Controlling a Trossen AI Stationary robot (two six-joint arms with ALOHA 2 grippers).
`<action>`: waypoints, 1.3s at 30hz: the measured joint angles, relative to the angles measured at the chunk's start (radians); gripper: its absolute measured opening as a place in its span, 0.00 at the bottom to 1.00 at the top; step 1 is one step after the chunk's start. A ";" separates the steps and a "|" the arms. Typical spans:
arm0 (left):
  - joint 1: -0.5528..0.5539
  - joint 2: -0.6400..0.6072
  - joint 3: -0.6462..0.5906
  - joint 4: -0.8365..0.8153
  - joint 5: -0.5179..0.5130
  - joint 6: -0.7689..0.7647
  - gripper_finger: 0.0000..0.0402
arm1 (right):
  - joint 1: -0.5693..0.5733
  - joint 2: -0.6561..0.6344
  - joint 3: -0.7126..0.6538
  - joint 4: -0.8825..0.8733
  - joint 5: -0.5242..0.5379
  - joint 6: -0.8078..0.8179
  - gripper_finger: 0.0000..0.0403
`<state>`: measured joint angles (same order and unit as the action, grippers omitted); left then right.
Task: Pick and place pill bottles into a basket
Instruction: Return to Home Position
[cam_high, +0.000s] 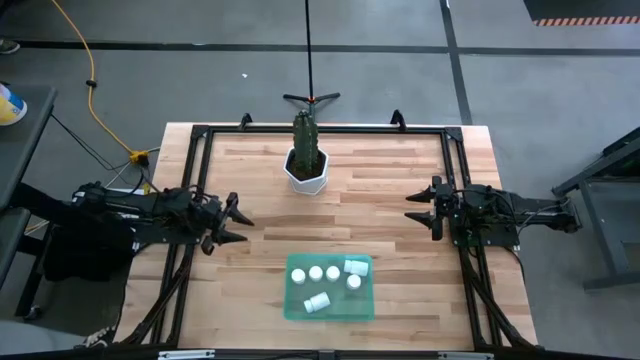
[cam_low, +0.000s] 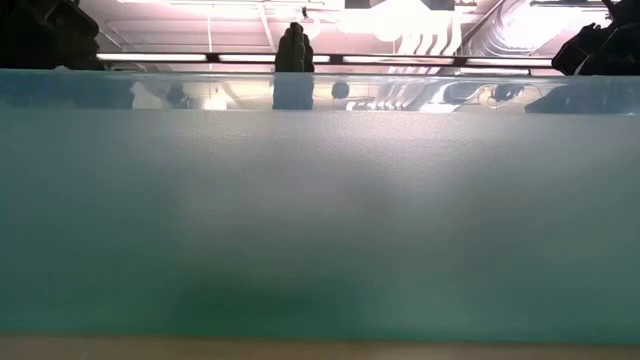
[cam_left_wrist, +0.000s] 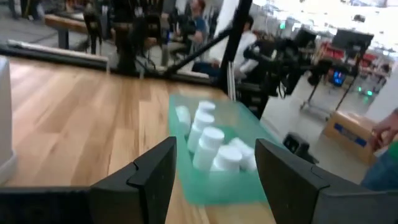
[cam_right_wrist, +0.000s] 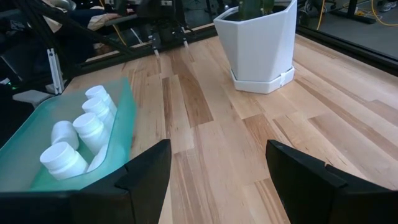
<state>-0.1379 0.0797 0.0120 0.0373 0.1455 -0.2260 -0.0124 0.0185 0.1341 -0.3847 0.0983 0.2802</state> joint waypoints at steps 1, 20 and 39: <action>0.000 0.001 0.000 -0.011 0.002 0.002 0.62 | 0.000 0.000 0.000 0.000 0.000 0.000 0.63; 0.000 0.003 0.014 -0.063 -0.085 0.038 0.62 | 0.000 0.000 0.000 0.000 0.000 0.000 0.63; 0.000 0.003 0.015 -0.064 -0.085 0.038 0.62 | 0.000 0.000 0.000 0.000 0.000 0.000 0.63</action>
<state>-0.1379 0.0830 0.0269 -0.0265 0.0601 -0.1883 -0.0124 0.0185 0.1341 -0.3847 0.0982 0.2802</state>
